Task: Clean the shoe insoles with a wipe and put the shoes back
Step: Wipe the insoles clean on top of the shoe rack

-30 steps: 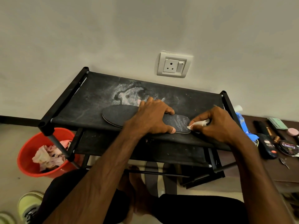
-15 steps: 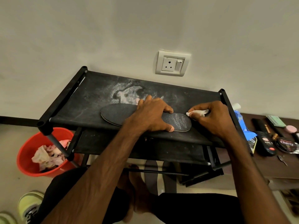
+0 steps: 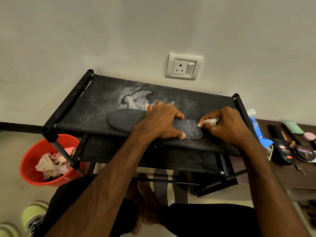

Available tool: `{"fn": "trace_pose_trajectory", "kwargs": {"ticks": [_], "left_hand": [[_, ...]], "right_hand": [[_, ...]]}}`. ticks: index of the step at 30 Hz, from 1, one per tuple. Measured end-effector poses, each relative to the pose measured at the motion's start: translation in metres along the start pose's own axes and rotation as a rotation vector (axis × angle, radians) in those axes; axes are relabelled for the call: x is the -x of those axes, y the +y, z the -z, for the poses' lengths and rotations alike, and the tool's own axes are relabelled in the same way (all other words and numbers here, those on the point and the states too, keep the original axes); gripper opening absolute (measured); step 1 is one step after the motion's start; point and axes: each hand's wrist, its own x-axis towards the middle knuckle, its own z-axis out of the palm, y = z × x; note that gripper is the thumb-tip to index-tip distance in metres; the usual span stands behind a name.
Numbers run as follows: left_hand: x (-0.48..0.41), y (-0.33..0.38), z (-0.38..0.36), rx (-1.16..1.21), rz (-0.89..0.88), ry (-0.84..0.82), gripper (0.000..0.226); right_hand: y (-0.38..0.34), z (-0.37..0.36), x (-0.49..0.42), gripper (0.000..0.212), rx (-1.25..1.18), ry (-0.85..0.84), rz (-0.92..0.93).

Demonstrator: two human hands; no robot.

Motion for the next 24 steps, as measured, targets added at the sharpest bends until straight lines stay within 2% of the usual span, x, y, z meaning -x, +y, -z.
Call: {"fn": "trace_pose_trajectory", "kwargs": {"ticks": [4, 12, 18, 20, 24], "left_hand": [[0.0, 0.0, -0.001, -0.052, -0.02, 0.004, 0.071], [0.0, 0.001, 0.0, -0.032, -0.018, -0.004, 0.071], [0.001, 0.001, 0.002, -0.057, -0.025, -0.024, 0.072], [0.0, 0.002, 0.002, -0.055, -0.019, -0.025, 0.072], [0.001, 0.001, 0.001, -0.036, -0.005, -0.023, 0.073]], "right_hand": [[-0.007, -0.009, -0.005, 0.012, -0.03, 0.05, -0.013], [0.001, 0.013, 0.017, 0.015, -0.047, -0.183, 0.026], [-0.009, -0.003, 0.008, 0.008, -0.099, -0.007, -0.032], [-0.012, -0.004, 0.006, 0.008, -0.086, 0.005, -0.035], [-0.013, 0.006, 0.012, 0.013, -0.065, -0.165, 0.047]]}}
